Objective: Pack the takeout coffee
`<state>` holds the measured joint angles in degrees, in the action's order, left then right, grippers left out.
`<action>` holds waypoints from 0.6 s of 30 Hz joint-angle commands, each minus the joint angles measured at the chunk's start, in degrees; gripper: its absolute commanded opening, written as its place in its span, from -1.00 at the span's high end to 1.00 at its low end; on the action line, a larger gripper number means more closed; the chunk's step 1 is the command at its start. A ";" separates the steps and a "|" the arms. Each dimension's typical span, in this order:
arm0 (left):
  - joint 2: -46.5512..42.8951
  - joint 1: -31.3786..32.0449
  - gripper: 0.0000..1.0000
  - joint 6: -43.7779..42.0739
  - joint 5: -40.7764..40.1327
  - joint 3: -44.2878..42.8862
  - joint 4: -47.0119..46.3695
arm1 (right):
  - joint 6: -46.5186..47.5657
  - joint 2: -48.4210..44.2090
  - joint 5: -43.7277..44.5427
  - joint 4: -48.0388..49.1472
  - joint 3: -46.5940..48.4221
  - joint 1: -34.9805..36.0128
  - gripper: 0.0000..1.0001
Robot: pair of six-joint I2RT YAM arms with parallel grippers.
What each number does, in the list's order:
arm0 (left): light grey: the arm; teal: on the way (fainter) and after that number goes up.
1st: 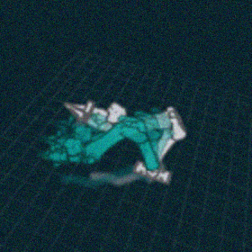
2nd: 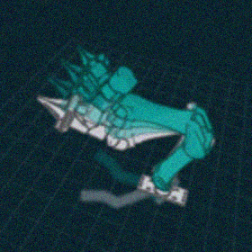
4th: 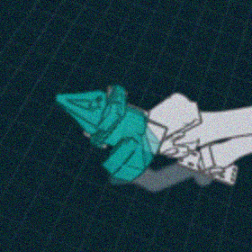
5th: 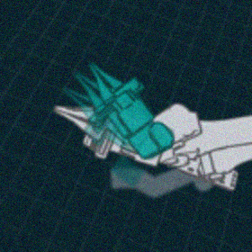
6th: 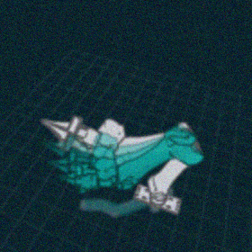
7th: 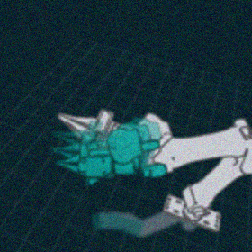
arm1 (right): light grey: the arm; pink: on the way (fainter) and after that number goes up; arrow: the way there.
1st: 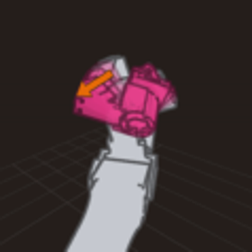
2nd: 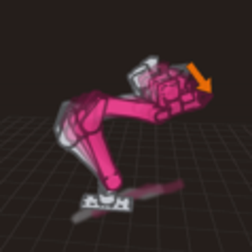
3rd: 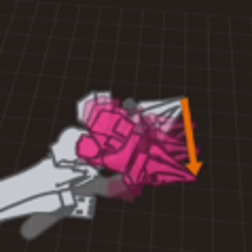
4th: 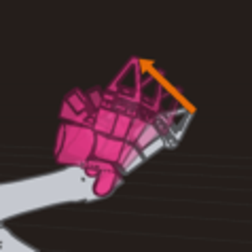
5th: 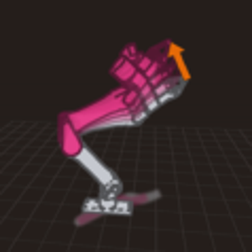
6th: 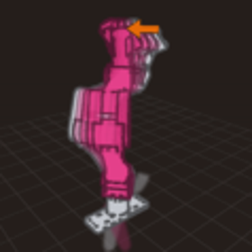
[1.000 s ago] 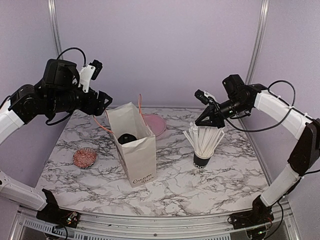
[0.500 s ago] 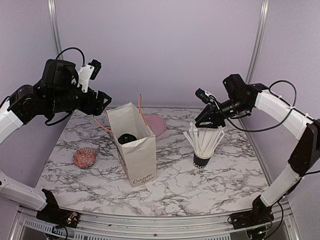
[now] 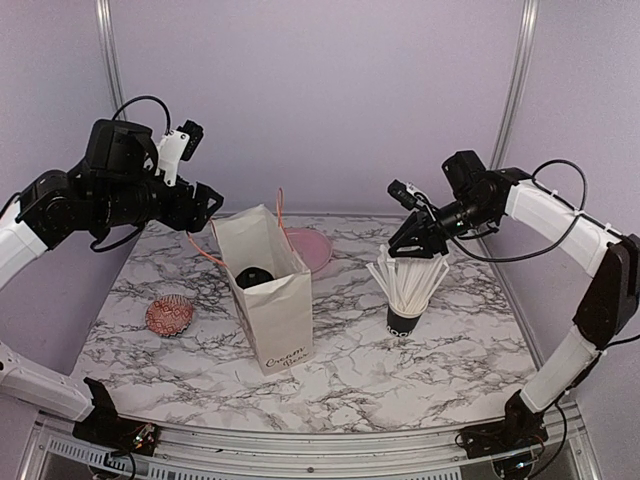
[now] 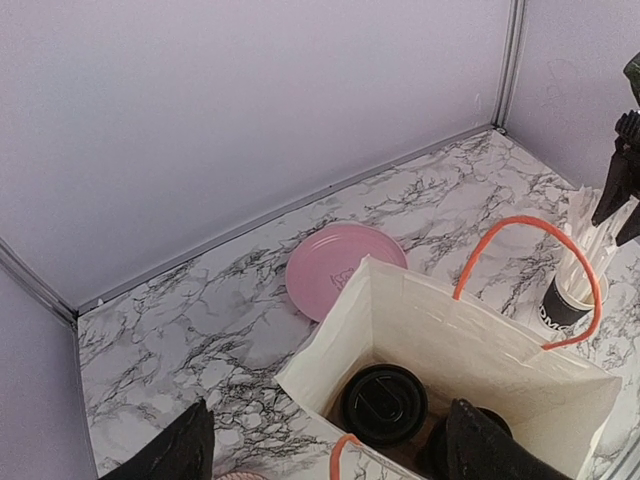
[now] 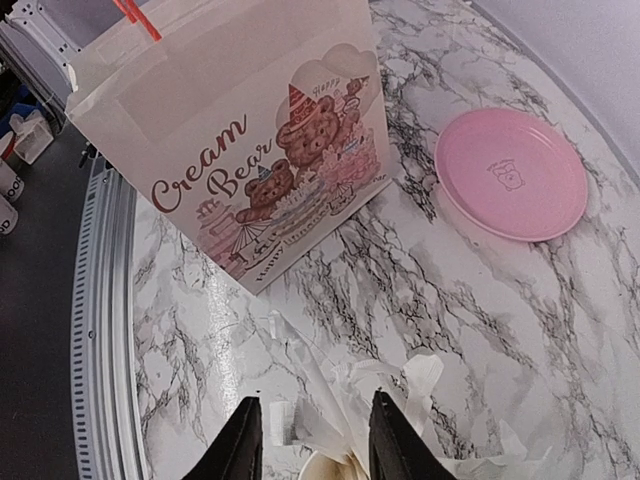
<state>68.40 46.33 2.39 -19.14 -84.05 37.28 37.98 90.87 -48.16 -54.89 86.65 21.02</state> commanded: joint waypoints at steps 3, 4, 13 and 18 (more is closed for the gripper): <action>-0.72 -0.38 -0.61 0.44 -0.13 0.90 -1.22 | -0.97 1.29 -0.08 0.67 1.48 0.79 0.38; -0.69 -0.41 -0.61 0.49 -0.12 0.97 -1.28 | -1.08 1.32 -0.14 0.71 1.50 0.78 0.42; -0.93 -0.36 -0.61 0.59 0.11 1.08 -1.20 | -0.80 0.29 -0.38 -1.03 2.80 0.78 0.92; -1.42 -0.36 -0.61 0.42 -0.95 0.87 -1.20 | 0.26 -2.49 0.24 -4.52 4.29 0.78 1.00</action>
<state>68.40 46.33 2.55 -19.16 -83.37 37.21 37.34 91.77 -48.05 -56.10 87.59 21.26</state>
